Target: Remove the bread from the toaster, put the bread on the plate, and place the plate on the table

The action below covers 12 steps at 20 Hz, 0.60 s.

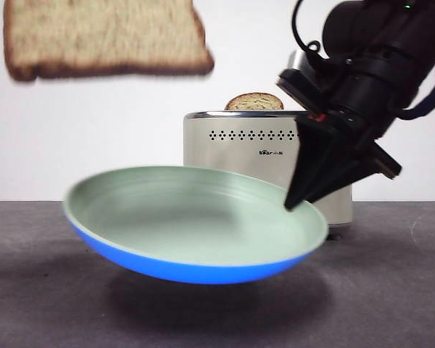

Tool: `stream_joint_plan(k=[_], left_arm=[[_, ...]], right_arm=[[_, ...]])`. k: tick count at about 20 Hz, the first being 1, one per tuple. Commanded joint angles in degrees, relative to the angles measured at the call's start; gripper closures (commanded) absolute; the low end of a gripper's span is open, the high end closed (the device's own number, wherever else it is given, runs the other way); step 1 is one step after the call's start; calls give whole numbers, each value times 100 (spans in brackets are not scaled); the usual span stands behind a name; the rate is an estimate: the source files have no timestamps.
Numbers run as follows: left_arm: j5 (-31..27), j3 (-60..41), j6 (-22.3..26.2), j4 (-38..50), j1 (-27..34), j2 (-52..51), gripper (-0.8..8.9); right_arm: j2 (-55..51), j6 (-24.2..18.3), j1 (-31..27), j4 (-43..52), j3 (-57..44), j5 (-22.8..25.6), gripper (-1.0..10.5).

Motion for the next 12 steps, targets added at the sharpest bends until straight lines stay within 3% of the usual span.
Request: stream_joint_plan(k=[1, 12], left_arm=[[55, -28, 107, -66, -13, 304, 820], [-503, -28, 595, 42, -7, 2096, 816]], right_arm=[[-111, 256, 142, 223, -33, -13, 964], [-619, 470, 623, 400, -31, -35, 963]])
